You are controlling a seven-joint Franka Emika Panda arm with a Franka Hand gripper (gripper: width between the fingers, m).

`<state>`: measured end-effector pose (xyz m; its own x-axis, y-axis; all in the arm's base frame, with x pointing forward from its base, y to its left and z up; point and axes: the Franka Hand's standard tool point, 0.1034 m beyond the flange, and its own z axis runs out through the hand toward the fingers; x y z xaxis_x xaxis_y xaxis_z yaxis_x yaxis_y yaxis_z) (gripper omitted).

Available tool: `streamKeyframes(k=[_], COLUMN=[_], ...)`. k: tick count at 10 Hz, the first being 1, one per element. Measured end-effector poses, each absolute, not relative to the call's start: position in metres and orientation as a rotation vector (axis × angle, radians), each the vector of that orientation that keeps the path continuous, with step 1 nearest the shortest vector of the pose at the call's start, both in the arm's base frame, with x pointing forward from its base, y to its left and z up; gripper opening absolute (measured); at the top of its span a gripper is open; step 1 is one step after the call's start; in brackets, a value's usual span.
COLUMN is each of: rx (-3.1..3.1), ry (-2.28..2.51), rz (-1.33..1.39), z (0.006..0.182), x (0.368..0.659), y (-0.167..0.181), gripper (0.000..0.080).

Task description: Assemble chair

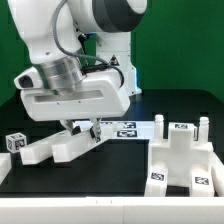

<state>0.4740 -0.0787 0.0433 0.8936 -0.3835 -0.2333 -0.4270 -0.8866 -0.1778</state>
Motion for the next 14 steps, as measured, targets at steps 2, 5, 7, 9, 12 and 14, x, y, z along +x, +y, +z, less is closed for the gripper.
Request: streamKeyframes(k=[2,5,7,9,12,14], rx=[-2.835,-2.884,-2.902,-2.911,-2.911,-2.909], ry=[0.620,0.429,0.346,0.395,0.397,0.398], rz=[0.283,0.285,0.288,0.258,0.259,0.265], z=[0.043,0.043,0.033,0.030,0.030,0.030], x=[0.474,0.478,0.479,0.477,0.477,0.476], y=[-0.079,-0.072,-0.063,-0.073,-0.074,-0.074], gripper=[0.0292,0.0292,0.0290,0.0289,0.0292,0.0500])
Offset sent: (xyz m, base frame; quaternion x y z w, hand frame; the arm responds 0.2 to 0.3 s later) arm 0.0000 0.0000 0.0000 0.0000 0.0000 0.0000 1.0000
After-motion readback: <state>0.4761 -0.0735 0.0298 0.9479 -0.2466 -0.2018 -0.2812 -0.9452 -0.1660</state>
